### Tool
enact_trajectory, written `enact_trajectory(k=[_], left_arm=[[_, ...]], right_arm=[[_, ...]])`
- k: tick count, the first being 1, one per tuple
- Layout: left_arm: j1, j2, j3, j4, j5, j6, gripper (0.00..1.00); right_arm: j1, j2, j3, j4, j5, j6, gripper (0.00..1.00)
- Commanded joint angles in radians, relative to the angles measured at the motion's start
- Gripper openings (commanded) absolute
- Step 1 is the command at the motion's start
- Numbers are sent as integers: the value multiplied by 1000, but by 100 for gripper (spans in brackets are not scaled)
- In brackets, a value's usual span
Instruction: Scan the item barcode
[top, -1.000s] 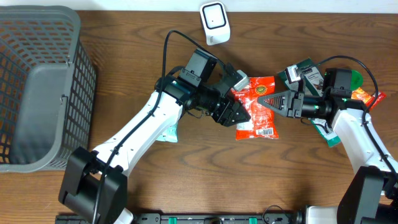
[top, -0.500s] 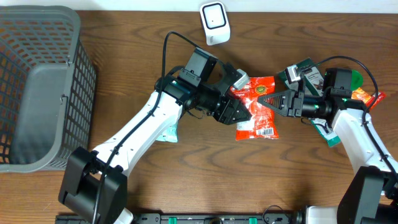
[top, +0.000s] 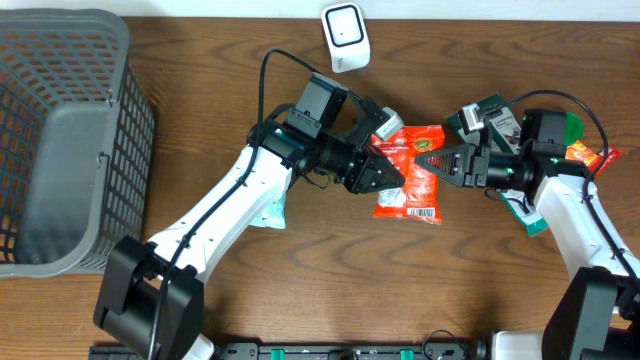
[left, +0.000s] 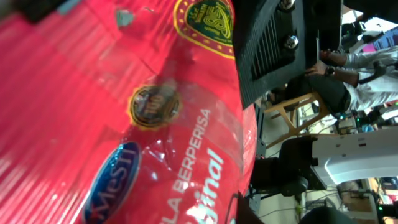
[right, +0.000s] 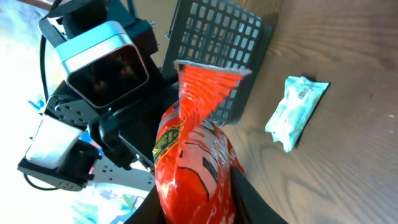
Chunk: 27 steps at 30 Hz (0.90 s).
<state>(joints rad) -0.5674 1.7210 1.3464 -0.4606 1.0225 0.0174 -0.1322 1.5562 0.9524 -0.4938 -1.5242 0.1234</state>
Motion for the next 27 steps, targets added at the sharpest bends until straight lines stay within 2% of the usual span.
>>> enact_trajectory(k=[1,3,6,9,14,19,22,25,27], left_arm=[[-22,2,-2,6,51,10,11],[-19,2,-2,6,50,6,11],[-8,2,-2,5,38,-10,11],[13,-2,6,-16,-48,-65,7],[41,-49,56,-86,-251,-72,8],[43,-171,69,-105,-469,-71,7],[43,-261,70,-85,-566,-56,7],[43,-325,114,-105,-660,-25,7],[43,-332,190,-156,-726,-9,7]], right_arm=[[22,-22,-2,66,2,11,15],[21,-22,-2,109,47,11,29],[12,-22,-2,149,112,11,43],[-19,-22,-2,163,162,11,52],[-73,-22,-3,138,192,-18,62],[-87,-22,-3,-1,280,-103,64],[-74,-22,-3,-162,447,-199,63],[-59,-22,-3,-268,619,-211,61],[-53,-22,-3,-309,666,-210,59]])
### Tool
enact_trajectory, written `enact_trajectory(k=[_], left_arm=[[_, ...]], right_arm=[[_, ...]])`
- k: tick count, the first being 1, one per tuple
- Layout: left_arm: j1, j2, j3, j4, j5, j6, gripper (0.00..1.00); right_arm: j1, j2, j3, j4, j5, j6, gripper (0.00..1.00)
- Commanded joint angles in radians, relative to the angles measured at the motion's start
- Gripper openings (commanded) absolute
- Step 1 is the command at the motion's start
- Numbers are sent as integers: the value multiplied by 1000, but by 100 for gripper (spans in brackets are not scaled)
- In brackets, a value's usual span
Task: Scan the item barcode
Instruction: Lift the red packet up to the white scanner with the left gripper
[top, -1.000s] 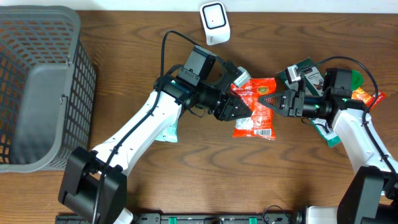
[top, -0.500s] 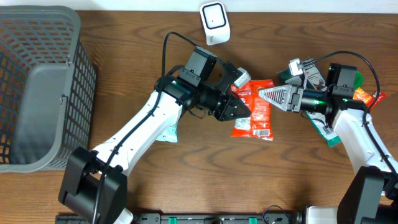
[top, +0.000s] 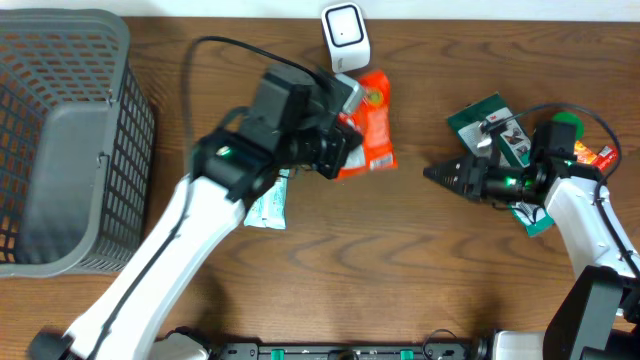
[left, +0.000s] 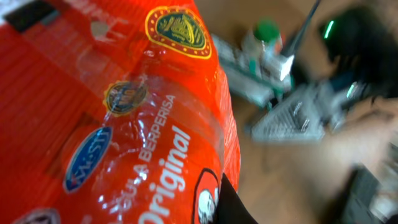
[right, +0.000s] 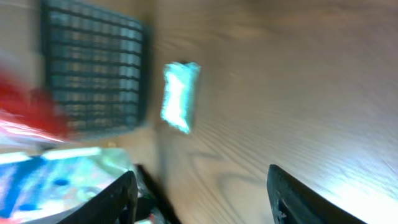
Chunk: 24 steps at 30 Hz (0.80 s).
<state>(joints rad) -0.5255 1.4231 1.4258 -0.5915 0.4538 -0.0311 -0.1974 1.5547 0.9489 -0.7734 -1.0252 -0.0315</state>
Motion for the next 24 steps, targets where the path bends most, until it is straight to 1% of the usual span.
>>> enact_trajectory(k=[1,4,6,8,10,11,12,14,17,19,20,24], left_arm=[[1,-27,156,-48,-189,47,7],[1,27,343,-103,-322,79,7],[1,74,447,-120,-399,107,7],[1,126,528,-122,-449,150,7],[1,177,562,-95,-472,220,7],[1,205,562,-70,-474,276,7],[1,219,562,-61,-474,301,7],[3,275,562,-28,-480,389,7],[3,359,562,43,-569,438,7],[3,425,561,118,-632,472,7],[3,463,562,163,-644,518,7],[4,564,562,293,-650,642,7]], right_arm=[[16,-21,1,-48,186,-51,58],[26,-21,1,-82,208,-52,59],[33,-21,1,-95,213,-52,61],[39,-21,1,-111,213,-52,67],[43,-21,1,-128,213,-52,99],[43,-21,1,-126,213,-52,99],[43,-21,1,-124,213,-52,99],[43,-21,1,-107,219,-53,99],[43,-21,1,-85,272,-52,99],[43,-21,1,-83,349,-52,99],[43,-21,1,-83,415,-52,99],[43,-21,1,-83,596,-52,99]])
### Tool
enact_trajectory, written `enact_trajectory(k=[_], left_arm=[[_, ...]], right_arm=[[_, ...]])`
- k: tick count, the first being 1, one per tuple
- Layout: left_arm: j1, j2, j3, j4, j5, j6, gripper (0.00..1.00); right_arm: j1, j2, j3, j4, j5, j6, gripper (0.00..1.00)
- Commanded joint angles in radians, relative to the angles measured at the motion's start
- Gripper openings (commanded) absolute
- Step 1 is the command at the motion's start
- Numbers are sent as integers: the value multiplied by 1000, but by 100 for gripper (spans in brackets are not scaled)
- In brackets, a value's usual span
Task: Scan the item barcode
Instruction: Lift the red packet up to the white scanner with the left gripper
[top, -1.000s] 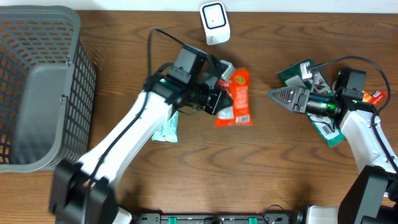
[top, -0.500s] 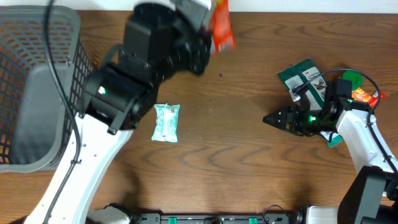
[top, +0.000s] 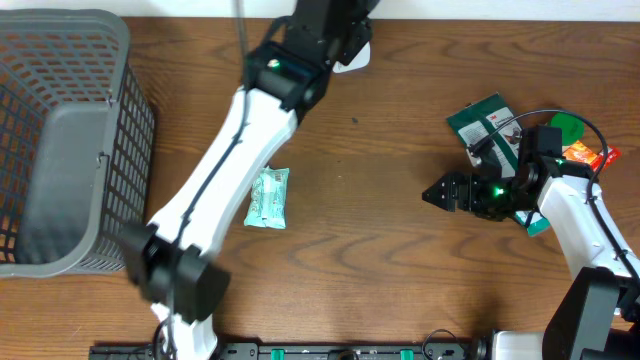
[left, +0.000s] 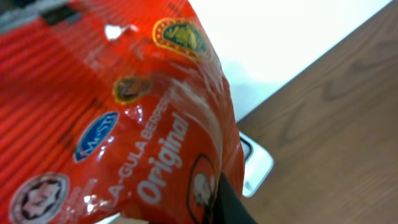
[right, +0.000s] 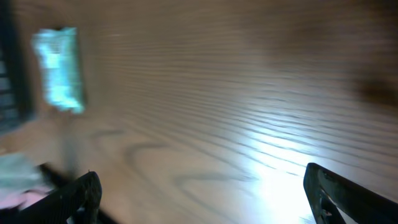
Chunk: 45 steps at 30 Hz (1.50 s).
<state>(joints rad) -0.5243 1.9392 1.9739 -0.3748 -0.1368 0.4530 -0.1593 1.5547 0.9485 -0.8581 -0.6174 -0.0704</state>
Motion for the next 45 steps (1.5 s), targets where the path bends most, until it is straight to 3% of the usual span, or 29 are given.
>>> enact_trajectory(k=[1,11,16,26,37,45], left_arm=[[3,75,13,114,-60,188,7],[8,307,13,467,-67,623,7],[27,420,13,645,-67,760,7],[72,521,12,718,-80,766,7],[50,521,11,555,-93,747,7],[42,459,11,677,-92,699,7]], right_arm=[[5,-21,1,2,225,-13,99],[5,-21,1,2,328,-13,99],[5,-21,1,2,328,-13,99],[5,-21,1,2,328,-13,99],[5,-21,1,2,328,-13,99],[5,-21,1,2,328,-13,99]])
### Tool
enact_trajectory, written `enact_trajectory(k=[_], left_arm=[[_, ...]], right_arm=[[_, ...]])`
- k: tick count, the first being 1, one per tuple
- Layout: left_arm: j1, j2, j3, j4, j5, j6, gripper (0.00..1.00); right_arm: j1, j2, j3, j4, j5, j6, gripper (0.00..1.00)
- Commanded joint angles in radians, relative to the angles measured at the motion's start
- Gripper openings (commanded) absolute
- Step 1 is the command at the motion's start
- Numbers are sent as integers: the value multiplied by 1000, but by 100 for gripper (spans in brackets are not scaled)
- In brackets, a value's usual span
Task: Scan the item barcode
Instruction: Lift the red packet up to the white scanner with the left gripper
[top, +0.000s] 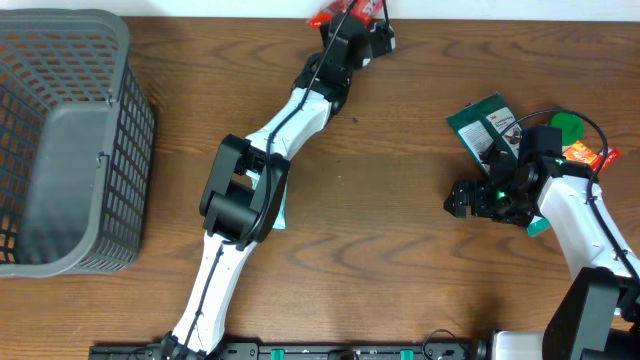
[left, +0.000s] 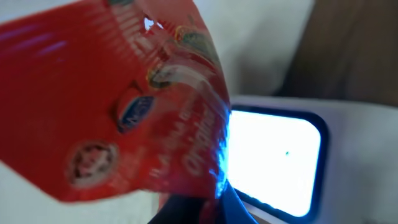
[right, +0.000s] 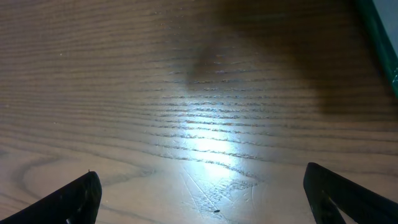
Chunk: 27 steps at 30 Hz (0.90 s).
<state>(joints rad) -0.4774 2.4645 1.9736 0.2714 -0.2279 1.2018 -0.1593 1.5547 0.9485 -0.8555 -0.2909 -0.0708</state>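
The red snack packet hangs in front of the white scanner, whose window glows white-blue. My left gripper is shut on the packet's lower edge. Seen from overhead, the left arm reaches to the table's back edge, where the left gripper holds the packet and hides the scanner. My right gripper is open at the right, low over bare wood. Its two fingertips stand far apart with nothing between them.
A grey mesh basket fills the left end of the table. A green packet, a green round item and an orange packet lie around the right arm. A white wall runs behind the back edge.
The left gripper has gone further back with the red packet, which now hangs before the scanner's lit window. The right gripper has drawn a little to the right and faces the wood.
Both grippers held the red packet over mid-table. Then the right one was off it, open and back at the right, while the left held the packet near the scanner. The left then reached the back edge, and the packet now faces the glowing window.
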Motion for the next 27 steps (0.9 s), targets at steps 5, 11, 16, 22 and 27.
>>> enact_trajectory(k=[5,11,16,22,27], left_arm=[[-5,-192,11,-36,3,-323,7],[-5,-403,11,-458,236,-660,7],[-5,-538,11,-793,435,-876,7],[-6,-568,7,-1076,567,-1162,7],[-25,-555,-42,-1146,623,-1276,7]], right_arm=[[5,-21,1,-1,2,-13,99],[5,-21,1,-1,2,-13,99],[5,-21,1,-1,2,-13,99],[4,-21,1,-1,30,-13,99],[4,-21,1,92,-53,48,99]])
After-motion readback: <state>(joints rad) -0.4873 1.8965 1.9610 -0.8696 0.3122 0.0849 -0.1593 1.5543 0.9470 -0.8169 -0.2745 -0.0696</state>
